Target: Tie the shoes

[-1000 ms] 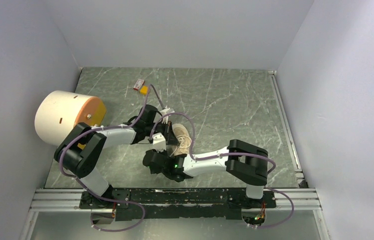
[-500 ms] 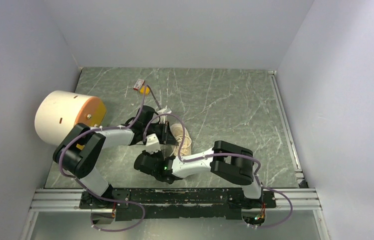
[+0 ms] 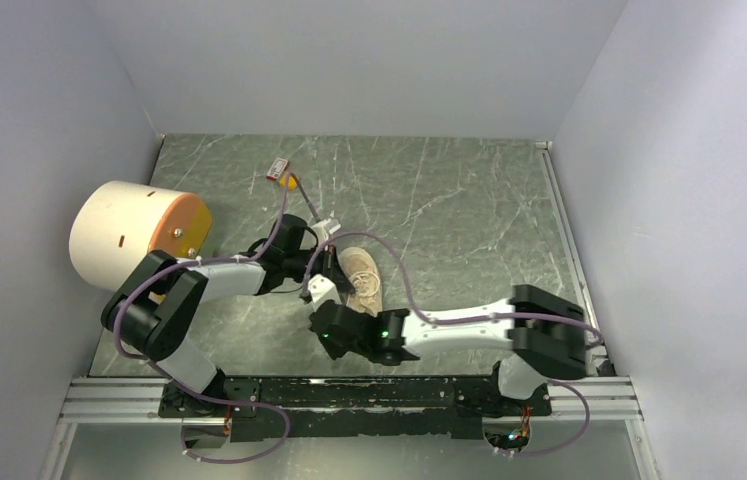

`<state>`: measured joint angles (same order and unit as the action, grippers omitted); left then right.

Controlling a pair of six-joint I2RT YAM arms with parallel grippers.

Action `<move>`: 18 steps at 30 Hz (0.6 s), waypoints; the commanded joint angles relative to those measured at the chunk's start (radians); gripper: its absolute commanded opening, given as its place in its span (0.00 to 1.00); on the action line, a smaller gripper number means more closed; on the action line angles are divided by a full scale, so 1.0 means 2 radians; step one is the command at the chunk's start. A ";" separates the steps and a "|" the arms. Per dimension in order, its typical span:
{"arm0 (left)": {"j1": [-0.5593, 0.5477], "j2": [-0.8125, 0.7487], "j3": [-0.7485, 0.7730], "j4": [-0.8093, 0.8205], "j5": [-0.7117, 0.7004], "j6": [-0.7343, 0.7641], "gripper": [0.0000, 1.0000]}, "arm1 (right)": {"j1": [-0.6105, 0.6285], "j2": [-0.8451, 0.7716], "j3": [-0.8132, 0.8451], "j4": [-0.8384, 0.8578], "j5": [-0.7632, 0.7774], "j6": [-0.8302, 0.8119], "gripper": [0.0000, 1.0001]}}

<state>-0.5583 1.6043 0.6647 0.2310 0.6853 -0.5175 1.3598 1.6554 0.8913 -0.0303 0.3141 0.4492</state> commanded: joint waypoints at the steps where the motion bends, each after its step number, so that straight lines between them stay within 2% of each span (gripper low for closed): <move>1: -0.002 -0.014 -0.008 0.030 0.005 -0.017 0.05 | -0.003 -0.108 -0.022 -0.083 -0.045 0.018 0.00; 6: -0.004 -0.026 -0.018 0.065 0.018 -0.039 0.05 | -0.009 -0.202 -0.028 -0.213 -0.002 0.064 0.00; 10: -0.005 -0.030 -0.007 0.049 0.015 -0.029 0.05 | -0.020 -0.255 -0.024 -0.328 0.056 0.113 0.00; 12: -0.007 -0.033 -0.002 0.042 0.014 -0.028 0.05 | -0.040 -0.274 -0.026 -0.365 0.058 0.135 0.00; 14: -0.007 -0.038 0.002 0.037 0.014 -0.026 0.05 | -0.074 -0.286 -0.035 -0.388 0.031 0.149 0.00; 15: -0.008 -0.041 0.005 0.031 0.012 -0.023 0.05 | -0.110 -0.288 -0.041 -0.395 0.000 0.150 0.00; 18: -0.007 -0.047 0.022 0.001 0.004 -0.003 0.05 | -0.202 -0.305 -0.069 -0.402 -0.136 0.138 0.00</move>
<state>-0.5671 1.5490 0.6498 0.2779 0.6960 -0.5682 1.1381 1.0851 0.8207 -0.7040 0.3042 0.6960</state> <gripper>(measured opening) 0.050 0.007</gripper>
